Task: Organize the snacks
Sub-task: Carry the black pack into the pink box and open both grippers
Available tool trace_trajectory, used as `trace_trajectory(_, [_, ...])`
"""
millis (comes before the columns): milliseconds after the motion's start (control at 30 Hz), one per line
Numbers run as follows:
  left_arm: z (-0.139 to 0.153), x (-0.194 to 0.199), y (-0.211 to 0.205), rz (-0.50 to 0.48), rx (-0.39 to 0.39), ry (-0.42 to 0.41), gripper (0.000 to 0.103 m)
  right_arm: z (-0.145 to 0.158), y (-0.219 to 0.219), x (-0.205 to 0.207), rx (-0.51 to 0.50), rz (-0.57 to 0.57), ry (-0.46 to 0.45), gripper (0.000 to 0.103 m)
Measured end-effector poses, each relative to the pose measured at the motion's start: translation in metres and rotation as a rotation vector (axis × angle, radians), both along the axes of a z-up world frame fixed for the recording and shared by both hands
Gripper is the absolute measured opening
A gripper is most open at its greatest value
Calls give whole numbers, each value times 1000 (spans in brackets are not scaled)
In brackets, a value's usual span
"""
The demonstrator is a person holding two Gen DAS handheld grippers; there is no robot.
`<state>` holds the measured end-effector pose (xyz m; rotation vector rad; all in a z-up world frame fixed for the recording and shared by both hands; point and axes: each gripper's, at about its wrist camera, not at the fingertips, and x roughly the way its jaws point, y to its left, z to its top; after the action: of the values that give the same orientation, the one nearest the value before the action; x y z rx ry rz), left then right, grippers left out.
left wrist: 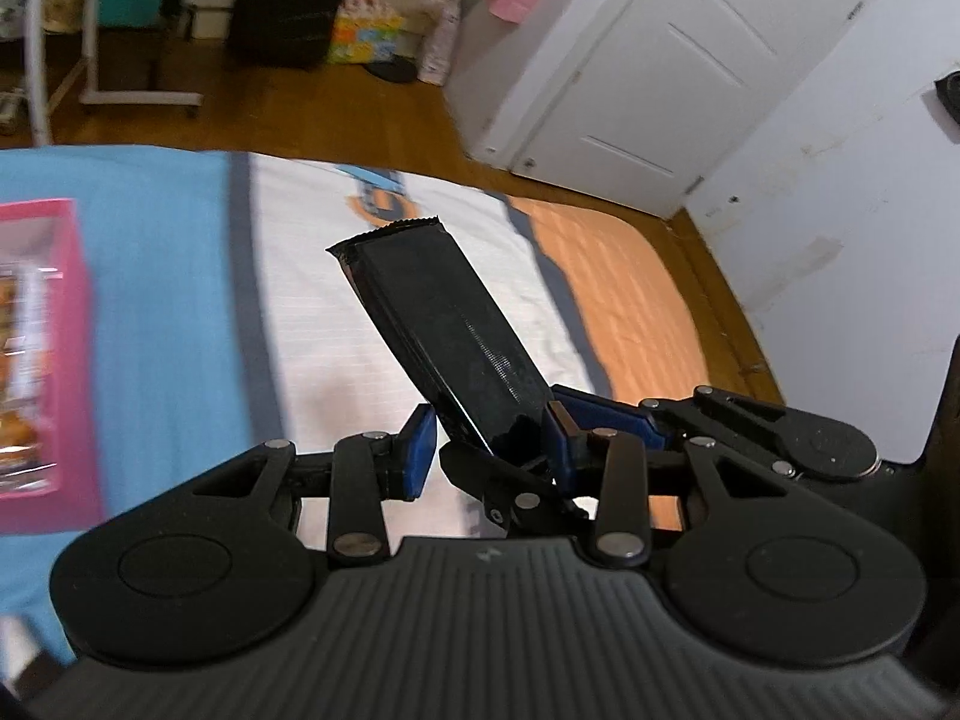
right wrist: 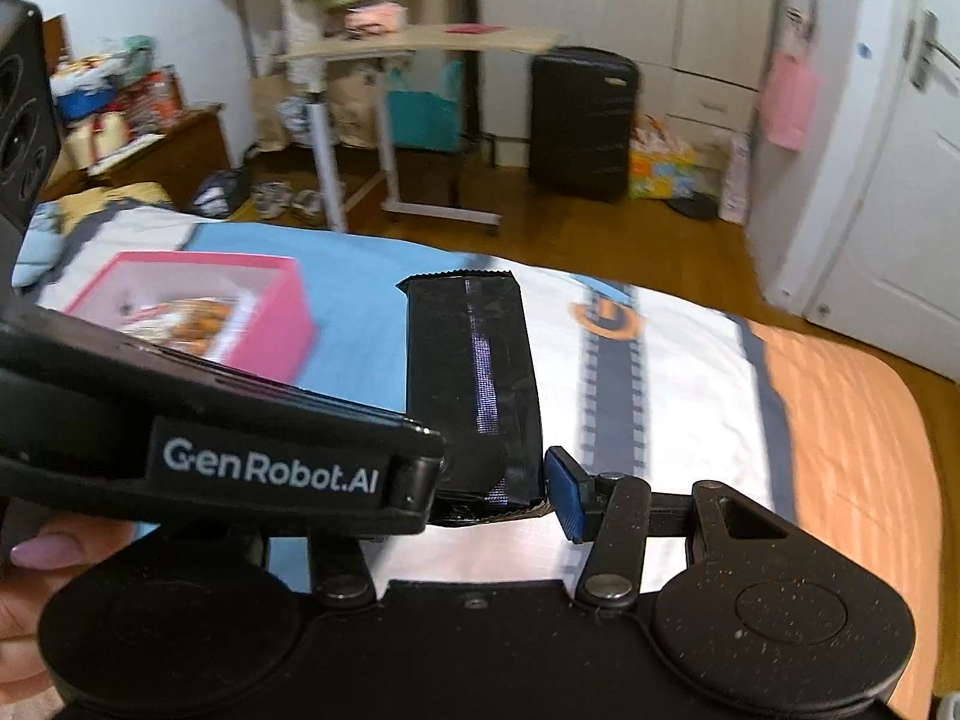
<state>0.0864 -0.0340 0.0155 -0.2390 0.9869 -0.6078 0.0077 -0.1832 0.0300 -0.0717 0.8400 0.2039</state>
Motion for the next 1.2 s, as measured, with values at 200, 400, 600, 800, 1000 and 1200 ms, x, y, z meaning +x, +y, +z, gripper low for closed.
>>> trace_trajectory(200, [14, -17, 67, 75, 32, -39, 37, 11, 59, -3, 20, 100, -26, 54])
trace_trajectory(400, [16, -23, 141, 161, 7, -58, 38, 14, 124, 4, -7, 227, -39, 54])
trace_trajectory(600, [0, -15, 210, 257, -40, -58, 39, 7, 182, 16, -29, 322, -40, 55])
trace_trajectory(800, [-24, 0, 259, 325, -90, -41, 39, -9, 225, 36, -37, 386, -36, 55])
trace_trajectory(1000, [-48, 13, 273, 390, -56, -12, 42, -35, 242, 54, 21, 407, -5, 58])
trace_trajectory(1200, [-61, 21, 278, 444, 67, -62, 76, -56, 235, 53, 131, 417, -43, 64])
